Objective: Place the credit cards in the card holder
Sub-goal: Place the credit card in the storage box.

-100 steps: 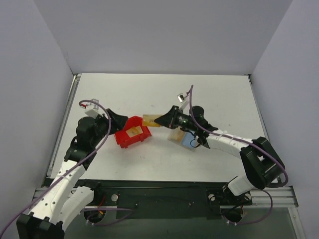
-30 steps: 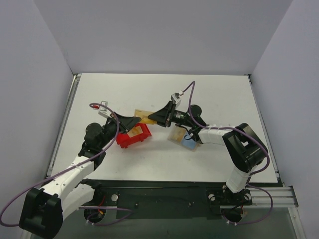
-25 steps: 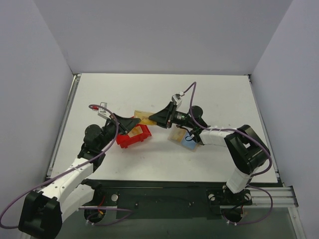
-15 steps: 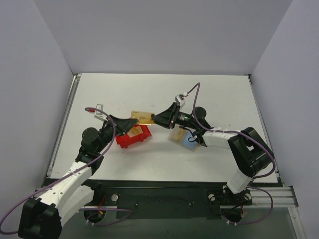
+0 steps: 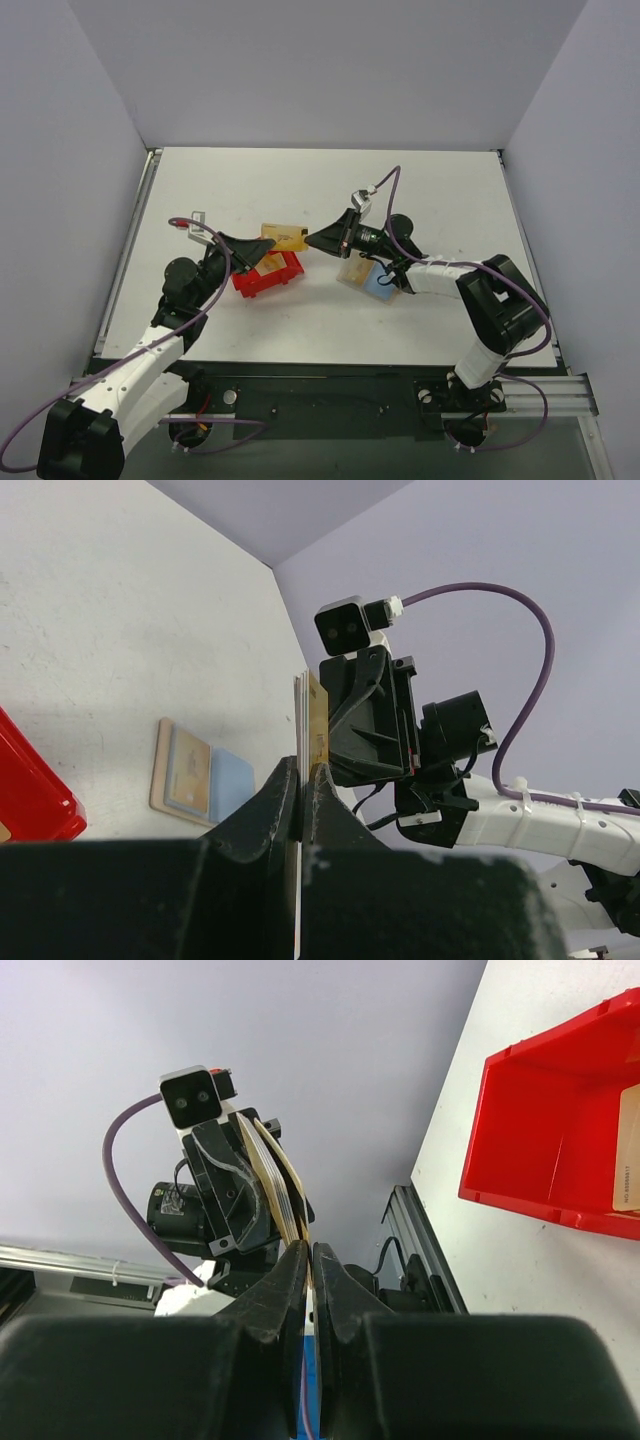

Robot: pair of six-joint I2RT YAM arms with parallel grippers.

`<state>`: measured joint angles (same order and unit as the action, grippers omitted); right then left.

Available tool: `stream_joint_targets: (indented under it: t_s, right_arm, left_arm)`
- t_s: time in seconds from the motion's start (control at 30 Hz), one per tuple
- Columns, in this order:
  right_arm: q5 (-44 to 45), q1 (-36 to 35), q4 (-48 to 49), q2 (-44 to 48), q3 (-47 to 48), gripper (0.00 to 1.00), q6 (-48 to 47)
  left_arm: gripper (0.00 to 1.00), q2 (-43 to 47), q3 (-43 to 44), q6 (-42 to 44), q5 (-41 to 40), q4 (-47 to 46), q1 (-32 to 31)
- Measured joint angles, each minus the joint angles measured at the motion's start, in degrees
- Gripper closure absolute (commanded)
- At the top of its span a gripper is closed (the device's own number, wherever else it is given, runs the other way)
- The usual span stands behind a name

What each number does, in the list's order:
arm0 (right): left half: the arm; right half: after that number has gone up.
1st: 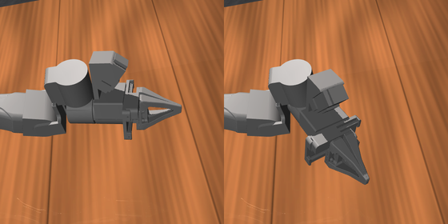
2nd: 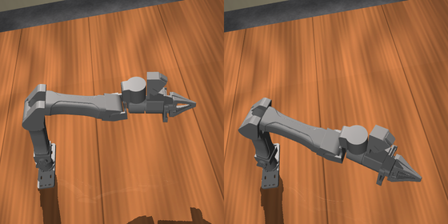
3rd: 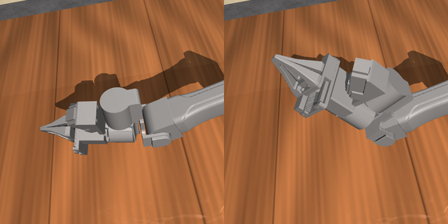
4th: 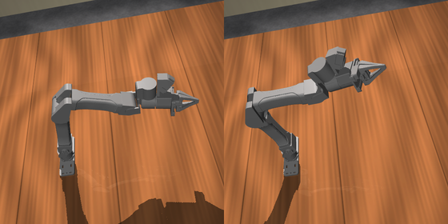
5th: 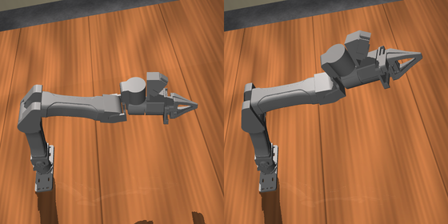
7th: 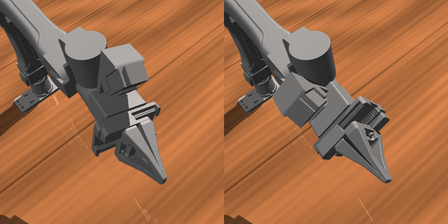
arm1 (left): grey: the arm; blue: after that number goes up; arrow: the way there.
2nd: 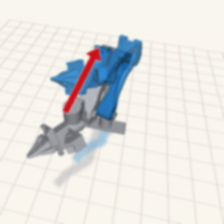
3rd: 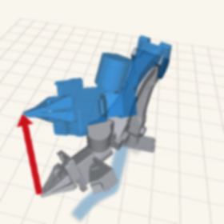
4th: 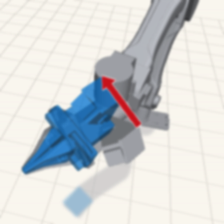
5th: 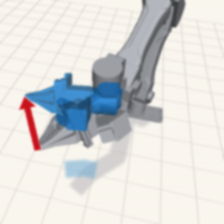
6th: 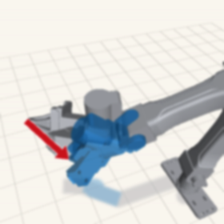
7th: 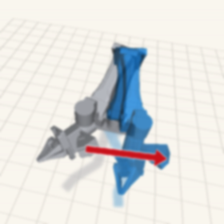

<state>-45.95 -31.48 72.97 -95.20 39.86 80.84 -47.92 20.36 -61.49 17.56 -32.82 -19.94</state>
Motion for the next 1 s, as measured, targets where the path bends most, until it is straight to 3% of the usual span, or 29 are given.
stream_joint_targets:
  t_s: [0.47, 0.87, 1.0]
  right_arm:
    - [-1.4, -0.4, -0.9, -5.4, 5.3, 1.00, -2.2]
    - [0.0, -1.5, -3.7, -11.1, 11.3, 1.00, -12.5]
    - [0.5, -2.3, -4.2, -14.6, 13.5, 1.00, -14.0]
  left_arm:
    - [1.00, -2.4, -0.7, -1.4, -0.8, -0.4, 2.8]
    - [1.00, -6.0, -1.1, -1.8, -3.8, 0.4, 5.3]
    - [0.95, -6.0, -1.9, -1.3, -5.9, 2.3, 5.9]
